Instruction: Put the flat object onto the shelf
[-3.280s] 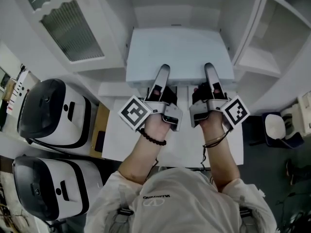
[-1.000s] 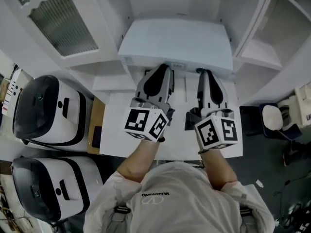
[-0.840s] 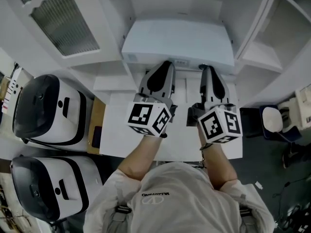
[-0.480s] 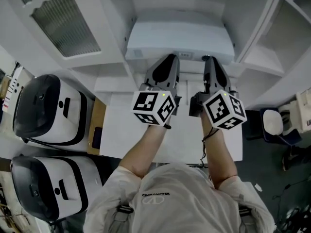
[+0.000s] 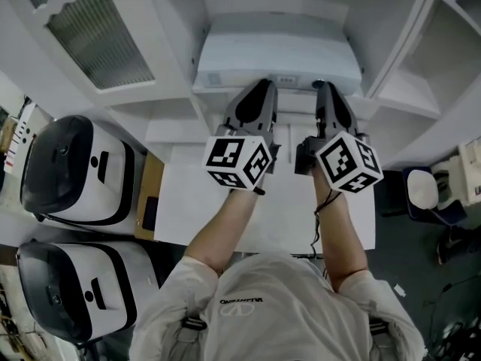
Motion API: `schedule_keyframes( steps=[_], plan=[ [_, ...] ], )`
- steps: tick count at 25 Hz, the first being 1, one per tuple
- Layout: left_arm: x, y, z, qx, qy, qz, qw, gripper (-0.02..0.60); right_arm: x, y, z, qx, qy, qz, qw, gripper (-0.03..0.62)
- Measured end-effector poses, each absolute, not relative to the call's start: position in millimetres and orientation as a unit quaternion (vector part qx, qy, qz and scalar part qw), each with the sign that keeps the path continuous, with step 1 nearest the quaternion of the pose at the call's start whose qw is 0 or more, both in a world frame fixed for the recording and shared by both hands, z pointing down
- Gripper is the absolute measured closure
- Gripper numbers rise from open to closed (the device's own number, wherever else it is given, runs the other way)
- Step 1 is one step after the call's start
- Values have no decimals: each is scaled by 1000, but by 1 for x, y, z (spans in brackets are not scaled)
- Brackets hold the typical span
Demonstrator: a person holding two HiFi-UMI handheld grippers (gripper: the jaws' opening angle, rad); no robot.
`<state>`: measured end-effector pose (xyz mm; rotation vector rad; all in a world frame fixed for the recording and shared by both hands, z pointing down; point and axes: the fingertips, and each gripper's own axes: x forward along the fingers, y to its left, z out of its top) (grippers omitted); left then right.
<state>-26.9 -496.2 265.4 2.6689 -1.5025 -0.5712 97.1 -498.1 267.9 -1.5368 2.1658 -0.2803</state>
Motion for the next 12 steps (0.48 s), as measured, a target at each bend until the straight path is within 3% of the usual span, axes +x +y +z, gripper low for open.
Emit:
schedule_keyframes(
  steps=[12],
  plan=[
    [-80,-412,254,846,-494,-144,-138,563,133,-434,264,-549,792,-55,260,585]
  ],
)
